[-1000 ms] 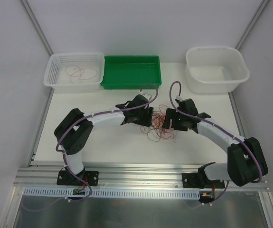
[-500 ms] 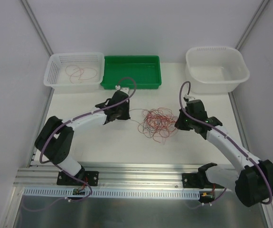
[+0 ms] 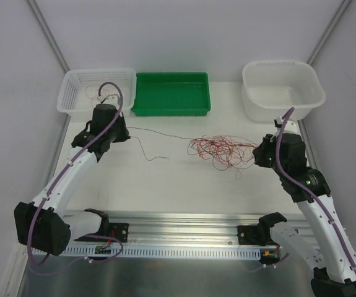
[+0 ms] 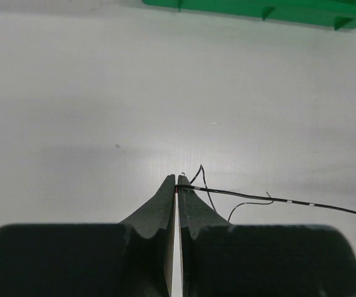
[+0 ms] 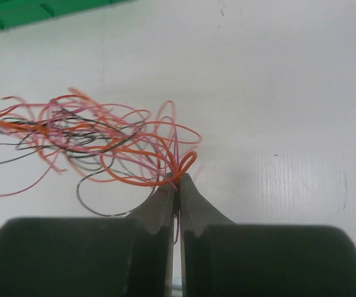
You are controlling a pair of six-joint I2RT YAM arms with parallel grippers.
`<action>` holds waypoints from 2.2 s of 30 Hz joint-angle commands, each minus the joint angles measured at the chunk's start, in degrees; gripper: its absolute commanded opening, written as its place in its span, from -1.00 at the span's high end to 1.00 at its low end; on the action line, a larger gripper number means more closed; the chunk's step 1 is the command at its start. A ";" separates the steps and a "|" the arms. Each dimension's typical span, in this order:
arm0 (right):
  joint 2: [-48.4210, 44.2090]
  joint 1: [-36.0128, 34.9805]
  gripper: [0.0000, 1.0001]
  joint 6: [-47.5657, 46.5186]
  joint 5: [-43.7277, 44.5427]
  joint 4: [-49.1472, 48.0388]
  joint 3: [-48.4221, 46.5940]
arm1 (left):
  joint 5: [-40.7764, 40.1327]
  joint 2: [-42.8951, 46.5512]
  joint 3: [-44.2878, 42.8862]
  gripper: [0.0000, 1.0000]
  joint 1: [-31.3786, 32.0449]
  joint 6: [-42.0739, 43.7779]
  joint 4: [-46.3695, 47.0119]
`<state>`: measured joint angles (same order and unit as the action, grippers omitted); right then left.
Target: Untangle the cables
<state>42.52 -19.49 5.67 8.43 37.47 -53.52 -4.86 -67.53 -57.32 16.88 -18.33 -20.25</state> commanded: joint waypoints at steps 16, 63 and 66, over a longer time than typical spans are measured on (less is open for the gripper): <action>3.80 3.40 0.77 2.24 2.23 4.63 7.46 | 4.59 8.47 -1.66 1.00 -20.66 5.84 -3.84; -7.11 -7.58 -0.99 -2.42 -1.83 0.05 9.31 | 19.72 -51.18 -68.70 1.00 -8.10 -10.41 8.03; -6.31 -7.67 -0.99 -2.07 -2.62 0.41 9.83 | 17.27 -57.51 -71.61 1.00 -7.74 -11.82 10.22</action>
<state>35.59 -26.89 3.60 5.48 38.28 -44.16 15.51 -120.42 -125.16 8.21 -27.79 -13.85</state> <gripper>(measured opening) 0.993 0.008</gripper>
